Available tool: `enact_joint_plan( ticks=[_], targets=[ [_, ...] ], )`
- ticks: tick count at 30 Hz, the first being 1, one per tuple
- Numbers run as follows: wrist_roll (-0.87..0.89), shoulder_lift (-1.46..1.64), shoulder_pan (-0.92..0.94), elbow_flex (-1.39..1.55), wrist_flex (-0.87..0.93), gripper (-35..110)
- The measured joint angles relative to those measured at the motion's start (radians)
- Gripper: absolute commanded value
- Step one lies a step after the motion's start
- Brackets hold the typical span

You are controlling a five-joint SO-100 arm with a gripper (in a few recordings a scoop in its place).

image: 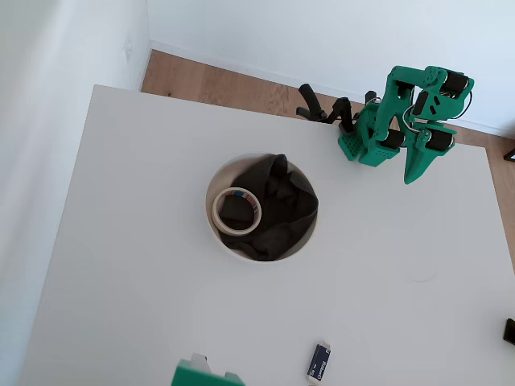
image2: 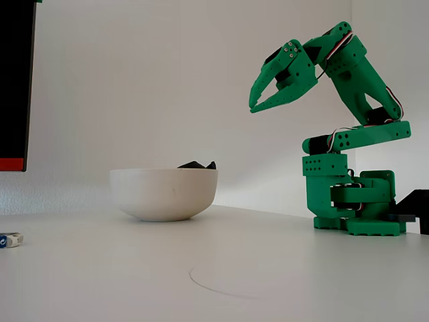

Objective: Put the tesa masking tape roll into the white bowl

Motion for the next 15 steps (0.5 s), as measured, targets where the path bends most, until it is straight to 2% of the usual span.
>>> enact_joint_plan(
  ticks=[7, 15],
  targets=[
    [-0.029, 0.212, -0.020, 0.236, 0.040, -8],
    [0.020, 0.242, -0.075, 0.420, 0.014, -8]
  ],
)
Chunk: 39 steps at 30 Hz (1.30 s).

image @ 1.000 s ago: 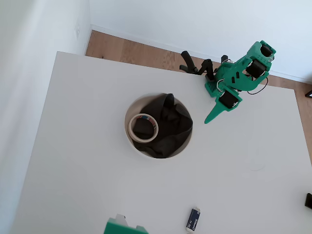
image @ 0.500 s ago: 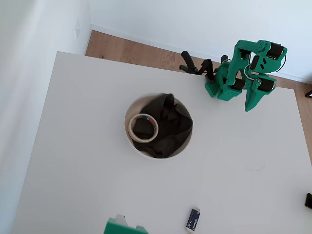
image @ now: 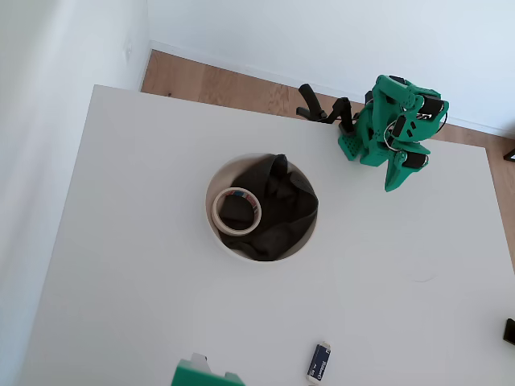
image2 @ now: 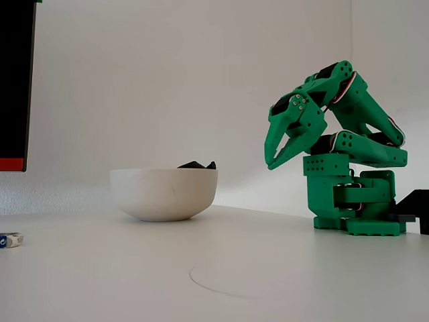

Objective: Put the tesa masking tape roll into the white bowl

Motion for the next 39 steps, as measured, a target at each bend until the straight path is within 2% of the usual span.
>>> enact_joint_plan(
  ticks=[12, 39],
  targets=[
    [-0.026, 0.000, 0.002, 0.135, -0.021, -8],
    [-0.002, 0.000, -0.018, 0.140, -0.023, -8]
  ],
)
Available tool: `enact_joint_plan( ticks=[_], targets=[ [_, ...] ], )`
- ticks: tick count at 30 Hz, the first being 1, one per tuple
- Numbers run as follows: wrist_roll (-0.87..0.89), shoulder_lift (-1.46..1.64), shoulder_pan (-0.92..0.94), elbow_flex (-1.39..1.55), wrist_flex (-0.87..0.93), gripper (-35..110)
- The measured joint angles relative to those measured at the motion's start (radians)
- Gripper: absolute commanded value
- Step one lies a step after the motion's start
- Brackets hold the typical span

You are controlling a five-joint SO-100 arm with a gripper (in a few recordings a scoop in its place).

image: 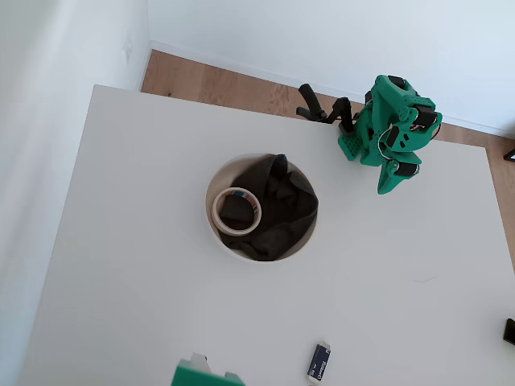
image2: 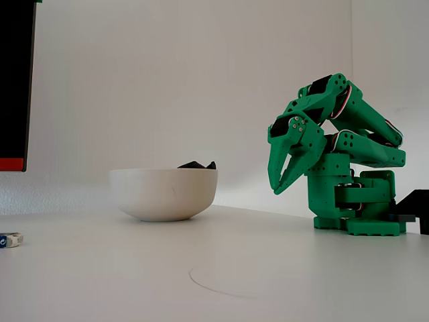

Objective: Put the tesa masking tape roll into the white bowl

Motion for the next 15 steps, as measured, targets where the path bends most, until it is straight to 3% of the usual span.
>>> enact_joint_plan(
  ticks=[15],
  targets=[
    [0.021, 0.000, 0.009, 0.000, 0.000, -8]
  ],
)
